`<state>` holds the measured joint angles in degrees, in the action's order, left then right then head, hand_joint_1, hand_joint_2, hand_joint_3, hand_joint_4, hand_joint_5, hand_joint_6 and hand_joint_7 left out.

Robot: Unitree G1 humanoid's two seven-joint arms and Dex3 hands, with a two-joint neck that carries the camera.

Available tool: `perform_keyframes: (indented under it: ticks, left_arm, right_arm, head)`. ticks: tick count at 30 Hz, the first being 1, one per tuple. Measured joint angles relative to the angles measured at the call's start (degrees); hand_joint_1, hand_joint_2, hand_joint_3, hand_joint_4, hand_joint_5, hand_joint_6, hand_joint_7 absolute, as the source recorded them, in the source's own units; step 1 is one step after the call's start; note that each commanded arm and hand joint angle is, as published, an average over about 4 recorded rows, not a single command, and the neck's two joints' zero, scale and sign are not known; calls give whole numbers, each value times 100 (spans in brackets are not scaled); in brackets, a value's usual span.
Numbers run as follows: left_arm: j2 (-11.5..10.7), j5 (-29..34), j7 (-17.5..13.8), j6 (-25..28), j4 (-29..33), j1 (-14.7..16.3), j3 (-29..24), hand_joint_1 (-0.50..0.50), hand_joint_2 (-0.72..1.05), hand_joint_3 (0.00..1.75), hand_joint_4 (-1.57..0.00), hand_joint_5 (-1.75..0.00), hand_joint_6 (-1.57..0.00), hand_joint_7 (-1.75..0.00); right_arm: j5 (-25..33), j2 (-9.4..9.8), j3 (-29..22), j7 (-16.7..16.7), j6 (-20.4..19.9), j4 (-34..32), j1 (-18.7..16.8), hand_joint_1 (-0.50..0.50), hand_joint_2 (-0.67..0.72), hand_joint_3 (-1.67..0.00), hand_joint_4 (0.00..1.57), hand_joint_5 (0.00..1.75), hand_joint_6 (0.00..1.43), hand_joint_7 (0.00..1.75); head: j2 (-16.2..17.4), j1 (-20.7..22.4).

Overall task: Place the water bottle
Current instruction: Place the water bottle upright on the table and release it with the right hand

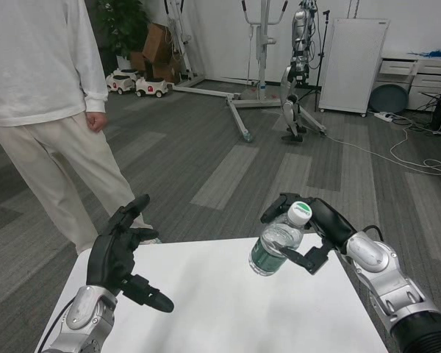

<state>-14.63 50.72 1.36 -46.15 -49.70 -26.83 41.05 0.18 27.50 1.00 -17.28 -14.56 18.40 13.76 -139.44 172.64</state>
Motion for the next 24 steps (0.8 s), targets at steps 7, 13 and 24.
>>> perform_keyframes:
  ticks: [7,13,24]
  left_arm:
    - [0,2,0,0,0,0,0,-50,-55,9,0,-175,0,-42]
    - [0,3,0,0,-1,0,0,-50,-55,9,0,-175,0,-40]
    - [0,7,0,-2,-2,1,-1,-50,-55,9,0,-175,0,-38]
  right_arm:
    - [-509,4,-6,-21,-3,-31,-81,-17,-60,-151,151,131,137,133]
    - [-1266,2,-13,-21,-25,8,-105,-17,-60,-151,151,126,137,133]
    - [-2125,-58,-27,488,-769,605,-110,-17,-60,-155,151,126,137,133]
  head:
    - [3,-8]
    - [7,-12]
    - [4,-14]
